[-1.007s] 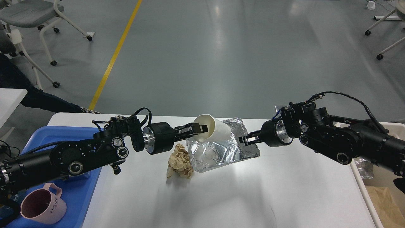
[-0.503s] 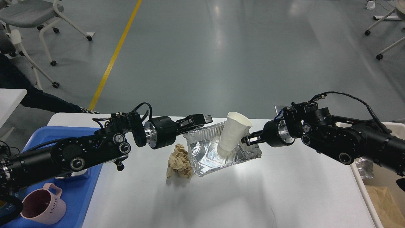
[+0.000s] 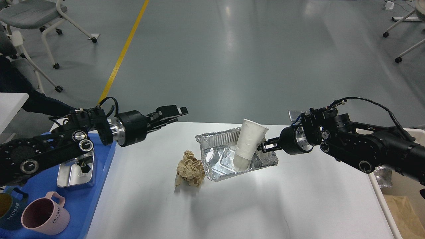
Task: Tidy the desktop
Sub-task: 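Set the cup upright in the foil tray and withdraw the left gripper, then reach the left gripper to the crumpled beige paper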
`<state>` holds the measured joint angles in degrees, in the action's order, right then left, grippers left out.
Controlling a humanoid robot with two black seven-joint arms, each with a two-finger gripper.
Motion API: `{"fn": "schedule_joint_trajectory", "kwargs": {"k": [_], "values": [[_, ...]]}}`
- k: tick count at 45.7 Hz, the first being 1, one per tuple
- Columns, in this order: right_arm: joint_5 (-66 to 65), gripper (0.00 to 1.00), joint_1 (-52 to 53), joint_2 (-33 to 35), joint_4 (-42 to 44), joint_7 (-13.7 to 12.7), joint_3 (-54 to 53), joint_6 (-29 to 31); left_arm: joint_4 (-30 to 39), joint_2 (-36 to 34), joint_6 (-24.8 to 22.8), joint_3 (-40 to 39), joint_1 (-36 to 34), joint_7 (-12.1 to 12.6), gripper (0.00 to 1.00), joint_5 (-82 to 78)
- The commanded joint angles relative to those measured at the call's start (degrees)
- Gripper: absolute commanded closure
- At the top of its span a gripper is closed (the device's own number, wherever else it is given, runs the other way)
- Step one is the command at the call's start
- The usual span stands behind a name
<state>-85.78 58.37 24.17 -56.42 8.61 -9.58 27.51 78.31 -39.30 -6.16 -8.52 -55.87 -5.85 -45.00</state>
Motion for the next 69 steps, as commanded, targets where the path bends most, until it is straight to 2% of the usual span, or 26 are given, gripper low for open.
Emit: {"fn": "schedule_joint_trajectory", "kwargs": {"k": [1, 10, 17, 29, 36, 41, 46, 53, 62, 69], "values": [[0.00, 1.00, -0.09, 0.09, 0.00, 0.00, 0.00, -0.09, 2.28, -5.25, -0.61, 0.26, 0.59, 0.05, 0.20, 0.44], [0.00, 1.00, -0.09, 0.17, 0.00, 0.00, 0.00, 0.00, 5.71, -13.68, -1.40, 0.35, 1.38, 0.05, 0.04, 2.54], [0.00, 1.00, -0.27, 0.70, -0.18, 0.00, 0.00, 0.00, 7.56, -22.29, -3.68, 0.53, 1.82, -0.39, 0.04, 2.72], [0.00, 1.00, -0.27, 0.70, -0.18, 0.00, 0.00, -0.09, 7.74, -33.28, -3.25, 0.52, 3.13, -0.57, 0.04, 3.07], [0.00, 1.00, -0.18, 0.70, -0.18, 0.00, 0.00, -0.09, 7.74, -37.94, -3.25, 0.44, 6.47, -0.92, 0.04, 4.83], [0.00, 1.00, -0.18, 0.70, -0.27, -0.09, 0.00, 0.00, 7.82, -40.14, -3.16, 0.53, 7.97, -2.15, 0.04, 4.92], [0.00, 1.00, -0.18, 0.79, -0.27, -0.09, 0.00, 0.00, 7.74, -41.03, -3.07, 0.53, 9.11, -3.29, 0.04, 5.36], [0.00, 1.00, -0.18, 0.79, -0.27, -0.09, 0.00, 0.00, 7.74, -39.89, -2.81, 0.70, 9.46, -3.30, 0.04, 5.80], [0.00, 1.00, -0.09, 0.79, -0.36, -0.09, 0.00, 0.00, 7.12, -33.74, -0.87, 0.70, 10.96, -2.42, 0.04, 5.80], [0.09, 1.00, -0.01, 0.70, -0.36, -0.09, 0.00, 0.00, 5.02, -26.19, -0.87, 0.88, 11.31, -2.33, 0.04, 5.71]]}}
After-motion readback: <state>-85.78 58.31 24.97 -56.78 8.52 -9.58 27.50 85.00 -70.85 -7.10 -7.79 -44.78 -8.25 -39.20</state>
